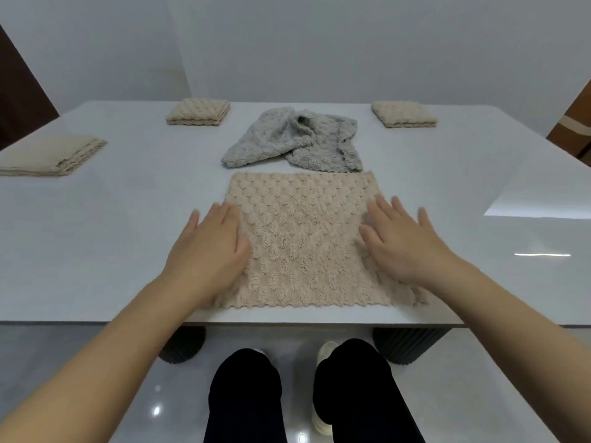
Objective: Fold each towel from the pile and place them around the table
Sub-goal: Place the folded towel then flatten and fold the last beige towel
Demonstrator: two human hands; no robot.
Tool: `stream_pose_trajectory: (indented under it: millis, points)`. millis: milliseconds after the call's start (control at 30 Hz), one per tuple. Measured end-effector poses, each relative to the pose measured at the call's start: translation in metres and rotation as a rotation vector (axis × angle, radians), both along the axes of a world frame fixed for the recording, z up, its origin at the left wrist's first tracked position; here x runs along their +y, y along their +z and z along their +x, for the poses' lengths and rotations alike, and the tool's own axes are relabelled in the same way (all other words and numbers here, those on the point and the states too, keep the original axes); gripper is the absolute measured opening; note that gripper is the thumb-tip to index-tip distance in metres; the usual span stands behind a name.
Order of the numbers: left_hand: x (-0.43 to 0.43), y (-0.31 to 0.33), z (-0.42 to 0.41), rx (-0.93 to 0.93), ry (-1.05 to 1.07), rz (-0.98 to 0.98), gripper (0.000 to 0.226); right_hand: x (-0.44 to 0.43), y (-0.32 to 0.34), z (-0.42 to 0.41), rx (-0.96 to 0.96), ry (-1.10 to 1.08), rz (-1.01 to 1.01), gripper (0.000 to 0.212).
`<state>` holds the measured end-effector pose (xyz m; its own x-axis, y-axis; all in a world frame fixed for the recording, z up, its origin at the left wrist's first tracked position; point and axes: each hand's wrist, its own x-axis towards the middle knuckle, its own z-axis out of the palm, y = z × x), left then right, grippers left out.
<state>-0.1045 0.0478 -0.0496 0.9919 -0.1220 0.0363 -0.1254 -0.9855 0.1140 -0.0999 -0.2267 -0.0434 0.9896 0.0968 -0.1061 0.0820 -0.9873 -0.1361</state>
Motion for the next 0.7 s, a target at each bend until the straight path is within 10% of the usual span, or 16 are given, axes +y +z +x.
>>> stream_pose_trajectory:
  millis: [300,700]
  points:
    - [-0.068,-0.014,0.109,0.062,-0.194,-0.048,0.057,0.06,-0.023,0.107,-0.039,0.221,0.067,0.058]
    - [-0.043,-0.033,0.12,0.039,0.116,-0.056,0.063,0.028,-0.037,0.113,-0.081,-0.116,0.024,0.058]
